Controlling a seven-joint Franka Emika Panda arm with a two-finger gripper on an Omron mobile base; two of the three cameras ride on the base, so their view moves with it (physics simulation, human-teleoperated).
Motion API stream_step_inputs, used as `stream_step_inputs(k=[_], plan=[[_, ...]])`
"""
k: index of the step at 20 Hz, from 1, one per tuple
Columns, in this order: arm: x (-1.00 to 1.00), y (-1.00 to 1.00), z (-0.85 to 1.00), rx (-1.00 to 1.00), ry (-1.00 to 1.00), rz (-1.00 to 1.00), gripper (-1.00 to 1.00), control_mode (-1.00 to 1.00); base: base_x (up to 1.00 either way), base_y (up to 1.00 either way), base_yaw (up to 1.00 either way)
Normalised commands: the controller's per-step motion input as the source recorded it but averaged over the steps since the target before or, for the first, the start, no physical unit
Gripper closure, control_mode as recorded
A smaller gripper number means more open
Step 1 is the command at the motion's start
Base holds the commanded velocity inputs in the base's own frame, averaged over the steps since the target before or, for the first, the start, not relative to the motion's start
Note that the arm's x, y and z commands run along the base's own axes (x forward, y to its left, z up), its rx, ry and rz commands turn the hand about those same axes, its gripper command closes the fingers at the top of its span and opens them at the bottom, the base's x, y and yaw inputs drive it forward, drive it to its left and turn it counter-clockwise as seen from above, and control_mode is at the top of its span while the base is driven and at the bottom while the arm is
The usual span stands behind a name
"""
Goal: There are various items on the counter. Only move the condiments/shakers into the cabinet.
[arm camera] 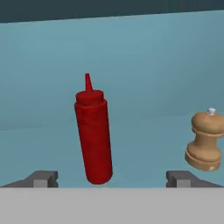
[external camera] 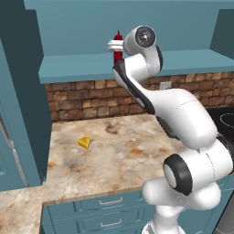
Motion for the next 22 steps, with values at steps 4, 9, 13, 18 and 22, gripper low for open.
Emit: stream_step_inputs(k=[4, 9, 13, 18, 22], plan=[[-1.0, -0.48, 0.25, 0.0, -0.05, 0.0, -1.0, -1.0, 0.0, 0.0, 0.0], [-1.0, -0.48, 0.07, 0.0, 0.01, 0.0, -1.0, -1.0, 0.0, 0.0, 0.0], [-1.0, -0.45, 0.0, 0.0, 0.09, 0.0, -1.0, -1.0, 0.0, 0.0, 0.0], [-0.99, -0.71, -0.04, 0.0, 0.16, 0.0, -1.0, -1.0, 0.0, 0.0, 0.0], [-0.55, -1.0, -0.37, -0.01, 0.27, -0.04, -1.0, -1.0, 0.0, 0.0, 0.0]])
